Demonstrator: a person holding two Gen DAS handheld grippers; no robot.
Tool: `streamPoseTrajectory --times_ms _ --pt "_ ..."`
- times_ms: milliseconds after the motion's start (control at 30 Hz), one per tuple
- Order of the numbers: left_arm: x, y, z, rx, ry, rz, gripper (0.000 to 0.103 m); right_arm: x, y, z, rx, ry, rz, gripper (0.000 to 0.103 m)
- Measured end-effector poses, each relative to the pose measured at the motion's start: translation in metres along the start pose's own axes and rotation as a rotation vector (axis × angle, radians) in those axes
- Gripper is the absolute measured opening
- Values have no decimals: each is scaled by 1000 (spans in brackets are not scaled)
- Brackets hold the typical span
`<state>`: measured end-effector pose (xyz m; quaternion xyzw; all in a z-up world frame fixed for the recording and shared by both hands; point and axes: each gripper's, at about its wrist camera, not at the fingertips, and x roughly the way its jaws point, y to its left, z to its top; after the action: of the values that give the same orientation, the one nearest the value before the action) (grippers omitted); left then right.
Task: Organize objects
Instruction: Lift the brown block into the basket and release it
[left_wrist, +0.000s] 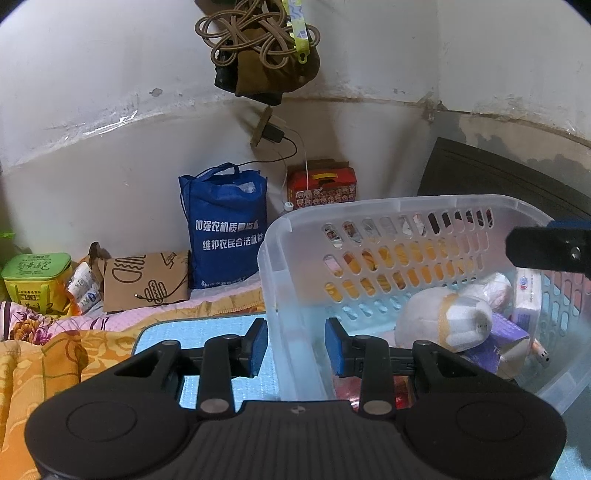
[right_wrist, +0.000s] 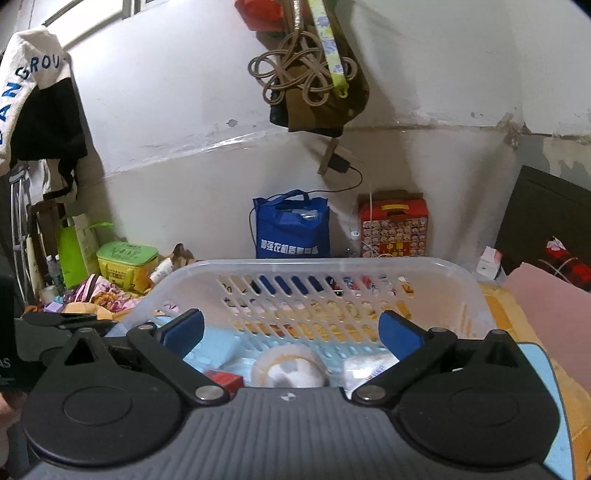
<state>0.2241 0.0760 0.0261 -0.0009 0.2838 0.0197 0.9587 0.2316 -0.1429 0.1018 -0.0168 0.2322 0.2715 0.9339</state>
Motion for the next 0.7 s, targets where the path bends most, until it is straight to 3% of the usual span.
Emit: streamPoseTrajectory --times_ms 333,400,467,700 --pt "1 1 2 1 -4 3 40 -4 -17 -10 30 -3 -12 103" --pt "1 2 1 -7 -11 -2 51 -4 -19 -12 34 0 -16 103" --pt "2 4 0 -14 -25 0 74 -5 -20 -14 28 3 -33 103" --pt "-2 2 -3 10 -87 11 84 -19 -29 -18 18 -51 -54 103"
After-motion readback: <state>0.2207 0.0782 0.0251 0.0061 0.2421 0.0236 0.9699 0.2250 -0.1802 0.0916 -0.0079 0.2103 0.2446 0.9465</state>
